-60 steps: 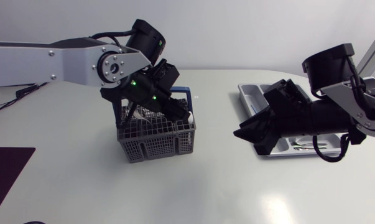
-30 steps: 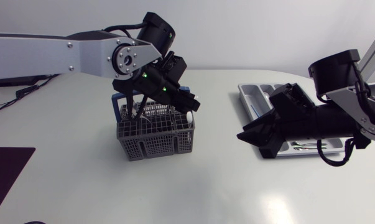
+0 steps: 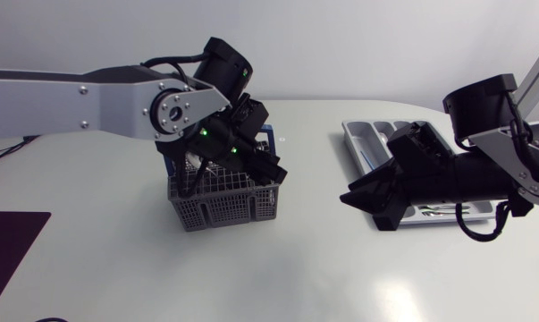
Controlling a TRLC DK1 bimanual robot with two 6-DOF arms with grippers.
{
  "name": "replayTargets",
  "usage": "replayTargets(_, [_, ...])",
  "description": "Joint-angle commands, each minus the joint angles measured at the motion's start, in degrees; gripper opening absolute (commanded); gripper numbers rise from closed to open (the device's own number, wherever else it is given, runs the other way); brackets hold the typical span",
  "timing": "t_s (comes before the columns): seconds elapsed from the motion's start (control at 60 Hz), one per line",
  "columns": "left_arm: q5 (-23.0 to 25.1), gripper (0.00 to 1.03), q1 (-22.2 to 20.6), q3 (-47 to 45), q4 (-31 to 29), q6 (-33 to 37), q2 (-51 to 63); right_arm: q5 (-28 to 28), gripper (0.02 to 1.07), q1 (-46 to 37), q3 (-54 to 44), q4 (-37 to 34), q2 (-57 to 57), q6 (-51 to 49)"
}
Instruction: Unload the cutlery basket into the drawer organizer.
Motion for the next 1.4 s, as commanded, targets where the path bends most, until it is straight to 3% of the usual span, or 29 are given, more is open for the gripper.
replayTargets(0.0, [-1.2, 0.49, -0.6, -1.8, 1.8, -1.7, -0.6, -0.3, 0.49, -0.2, -1.7, 0.6, -0.8, -0.2])
replayTargets(0.617, [-8.8, 0.49, -2.3, -9.4, 17.2, -4.7, -1.4, -0.8, 0.49, -0.6, -3.4, 3.3, 0.6, -0.3])
replayTargets(1.117, [-11.0, 0.48, -3.8, -10.5, 22.2, -5.2, 0.3, -2.1, 0.49, -2.2, -3.7, 3.5, 0.4, -0.8])
replayTargets(1.383, [-11.0, 0.35, -3.9, -9.5, 22.4, -5.4, 3.1, -2.4, 0.49, -2.8, -3.8, 3.2, 0.2, -1.4])
